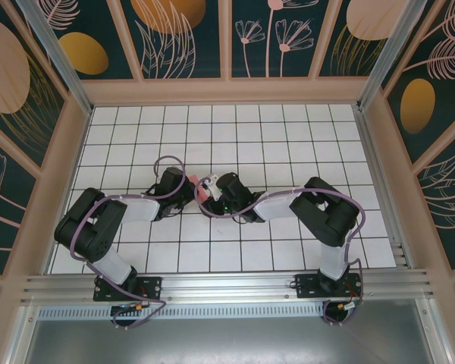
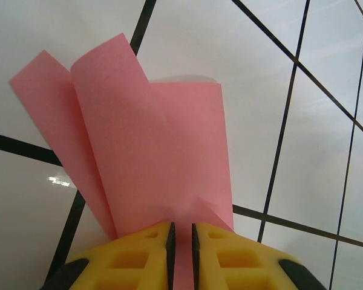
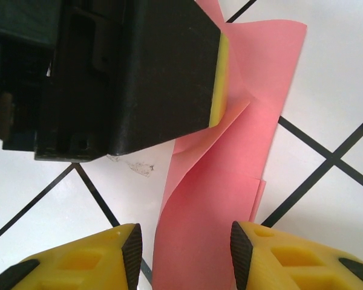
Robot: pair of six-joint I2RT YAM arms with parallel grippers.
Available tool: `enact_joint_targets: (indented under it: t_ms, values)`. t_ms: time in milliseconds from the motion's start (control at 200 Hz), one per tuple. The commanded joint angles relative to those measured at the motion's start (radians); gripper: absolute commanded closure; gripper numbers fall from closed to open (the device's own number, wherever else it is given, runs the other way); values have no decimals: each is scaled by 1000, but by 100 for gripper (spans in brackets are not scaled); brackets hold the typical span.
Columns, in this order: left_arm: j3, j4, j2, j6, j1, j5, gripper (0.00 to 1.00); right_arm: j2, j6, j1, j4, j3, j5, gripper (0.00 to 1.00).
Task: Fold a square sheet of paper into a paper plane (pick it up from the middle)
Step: Fold the wing for the fifth time at the center of the table.
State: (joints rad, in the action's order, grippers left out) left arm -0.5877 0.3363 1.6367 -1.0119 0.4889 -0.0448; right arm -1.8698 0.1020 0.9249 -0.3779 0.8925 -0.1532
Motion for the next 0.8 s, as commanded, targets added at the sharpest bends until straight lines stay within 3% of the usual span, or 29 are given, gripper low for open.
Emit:
enact_joint_targets:
  t_ms: [0, 340, 595, 796]
  values:
    - [-20, -24, 21, -12, -10, -12, 83, -16, 2, 7, -11, 39, -12, 55]
    - [-26, -29, 28, -16, -13, -14, 83, -78, 20, 6, 20, 81, -30, 63]
    - [-26, -33, 22, -12, -18, -15, 83, -94, 50, -11, 27, 93, -72, 87]
    - [-26, -35, 18, -9, -19, -16, 83, -93, 89, -37, 9, 85, -149, 88]
